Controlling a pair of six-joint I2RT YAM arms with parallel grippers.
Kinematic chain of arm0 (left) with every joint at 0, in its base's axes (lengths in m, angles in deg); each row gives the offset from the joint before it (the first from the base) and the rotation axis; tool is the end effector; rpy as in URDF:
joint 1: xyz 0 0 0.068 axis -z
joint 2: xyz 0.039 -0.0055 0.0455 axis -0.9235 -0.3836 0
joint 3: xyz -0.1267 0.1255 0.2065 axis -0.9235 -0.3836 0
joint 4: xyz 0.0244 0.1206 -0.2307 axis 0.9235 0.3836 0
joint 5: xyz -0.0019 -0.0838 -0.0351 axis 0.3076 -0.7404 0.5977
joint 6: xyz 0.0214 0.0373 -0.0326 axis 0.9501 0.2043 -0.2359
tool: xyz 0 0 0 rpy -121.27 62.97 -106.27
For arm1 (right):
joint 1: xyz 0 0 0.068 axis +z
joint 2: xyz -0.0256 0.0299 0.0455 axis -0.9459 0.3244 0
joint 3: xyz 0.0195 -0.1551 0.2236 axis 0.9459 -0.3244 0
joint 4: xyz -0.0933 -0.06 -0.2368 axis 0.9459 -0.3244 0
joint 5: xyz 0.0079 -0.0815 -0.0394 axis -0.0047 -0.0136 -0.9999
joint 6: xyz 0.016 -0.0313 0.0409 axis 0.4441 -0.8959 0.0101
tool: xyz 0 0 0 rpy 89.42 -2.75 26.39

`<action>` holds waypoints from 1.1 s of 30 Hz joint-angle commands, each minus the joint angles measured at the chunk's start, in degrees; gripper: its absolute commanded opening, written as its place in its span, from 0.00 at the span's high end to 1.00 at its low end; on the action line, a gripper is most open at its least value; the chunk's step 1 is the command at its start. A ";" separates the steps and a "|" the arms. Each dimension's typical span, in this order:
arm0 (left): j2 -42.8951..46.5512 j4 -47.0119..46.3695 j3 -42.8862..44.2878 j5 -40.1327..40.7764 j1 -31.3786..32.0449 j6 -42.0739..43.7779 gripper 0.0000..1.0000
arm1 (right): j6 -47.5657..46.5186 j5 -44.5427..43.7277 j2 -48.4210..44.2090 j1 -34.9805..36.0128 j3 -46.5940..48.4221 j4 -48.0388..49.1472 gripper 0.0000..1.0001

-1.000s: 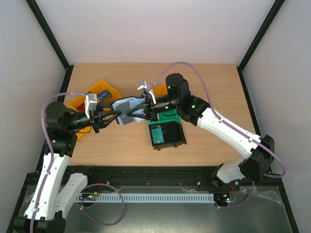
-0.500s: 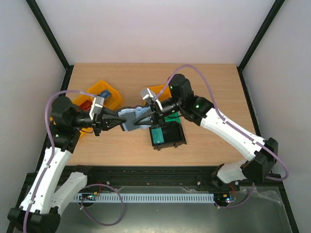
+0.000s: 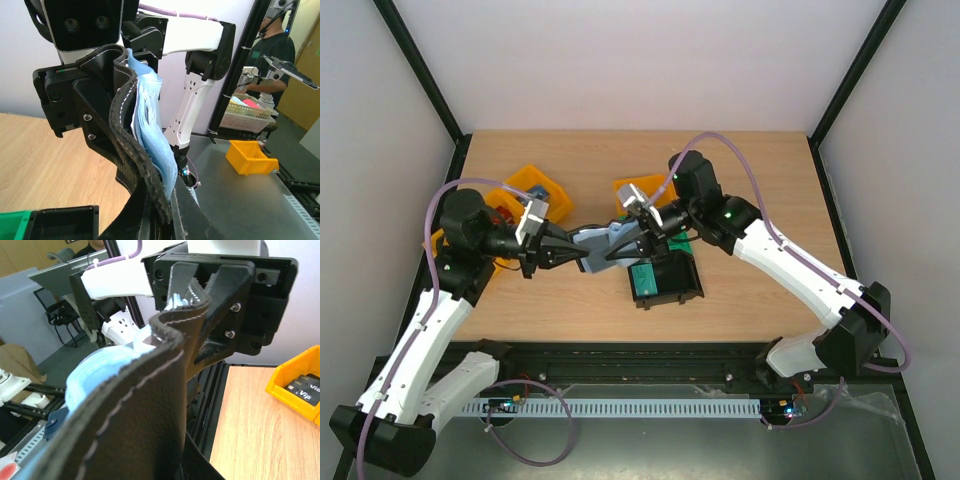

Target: Take the credit cards out of the card holder

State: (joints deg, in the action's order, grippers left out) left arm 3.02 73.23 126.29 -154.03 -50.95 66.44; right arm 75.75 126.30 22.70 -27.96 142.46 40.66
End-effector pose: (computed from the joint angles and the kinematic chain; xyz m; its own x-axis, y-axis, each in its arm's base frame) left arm 0.1505 -0.0814 0.3821 -0.1118 0.0074 -0.9937 0.9848 -0.1329 -0.1118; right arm 0.1950 0.2307 0.3881 -0.1018 -0.1357 -0.9855 -0.8167 -0.5543 0.1607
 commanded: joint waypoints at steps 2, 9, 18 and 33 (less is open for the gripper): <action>0.22 -2.09 1.36 -8.19 4.07 1.16 0.98 | 7.44 -19.17 5.43 -0.93 2.94 10.35 0.98; 0.41 -1.28 1.46 -8.14 4.32 1.12 0.97 | -4.15 -17.00 10.38 -0.93 7.87 1.41 0.98; 0.22 -2.17 1.32 -8.29 5.33 0.23 0.97 | -16.17 -16.41 19.21 -1.84 20.73 -15.93 0.98; 5.67 -8.89 -5.87 13.52 -1.05 -6.25 0.52 | -5.52 -11.87 11.73 -2.57 15.05 -6.03 0.98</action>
State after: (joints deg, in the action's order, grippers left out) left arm 6.32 71.79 122.73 -138.60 -51.65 64.23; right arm 60.89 123.44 38.22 -32.05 163.09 16.90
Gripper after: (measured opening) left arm 0.452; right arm 0.089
